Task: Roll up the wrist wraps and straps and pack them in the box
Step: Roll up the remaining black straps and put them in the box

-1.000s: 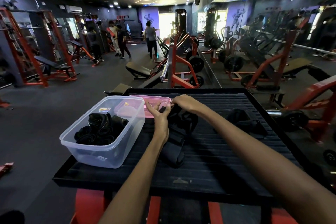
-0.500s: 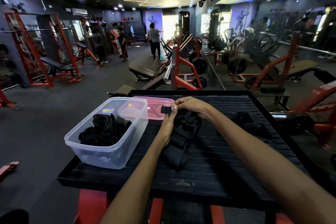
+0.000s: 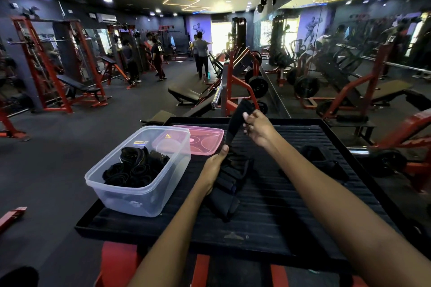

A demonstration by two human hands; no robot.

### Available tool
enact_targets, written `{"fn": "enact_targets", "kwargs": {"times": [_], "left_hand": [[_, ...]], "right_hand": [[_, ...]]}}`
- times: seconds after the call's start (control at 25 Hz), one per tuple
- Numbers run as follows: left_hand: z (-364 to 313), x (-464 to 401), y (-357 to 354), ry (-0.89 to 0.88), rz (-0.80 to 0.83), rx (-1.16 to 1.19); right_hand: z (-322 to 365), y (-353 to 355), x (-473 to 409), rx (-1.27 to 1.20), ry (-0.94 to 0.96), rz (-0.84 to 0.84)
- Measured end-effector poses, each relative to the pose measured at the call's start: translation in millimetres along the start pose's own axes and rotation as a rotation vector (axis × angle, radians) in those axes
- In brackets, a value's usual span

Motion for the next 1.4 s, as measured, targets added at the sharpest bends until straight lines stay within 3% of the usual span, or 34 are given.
{"fn": "enact_targets", "kwargs": {"times": [0.2, 0.32, 0.4, 0.56, 0.76, 0.88, 1.04, 1.4], "left_hand": [[8, -1, 18, 0.069, -0.183, 0.009], [7, -3, 21, 0.045, -0.188, 0.037], [7, -3, 17, 0.044, -0.161, 0.022], [4, 1, 18, 0.027, -0.2, 0.016], [0, 2, 31, -0.018, -0.344, 0.0], [0, 8, 36, -0.046, -0.401, 0.104], [3, 14, 39, -0.107, -0.382, 0.259], [-8, 19, 20, -0.178, -0.285, 0.16]], "right_hand": [[-18, 47, 9, -0.391, -0.059, -0.149], [-35, 64, 24, -0.644, -0.131, -0.164], [-37, 70, 32, -0.659, -0.133, -0.145], [-38, 77, 40, -0.435, -0.151, -0.148], [-45, 109, 55, -0.349, -0.174, -0.215], [-70, 111, 72, -0.183, -0.215, -0.215], [-101, 94, 78, 0.1, -0.173, -0.175], [-97, 25, 71, 0.715, 0.035, 0.072]]}}
Point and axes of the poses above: each hand's wrist, its own x-axis away from the middle knuckle, its own y-axis out of the back of the hand, z = x × y, the point moved 10 cm from there along -x, towards the middle knuckle
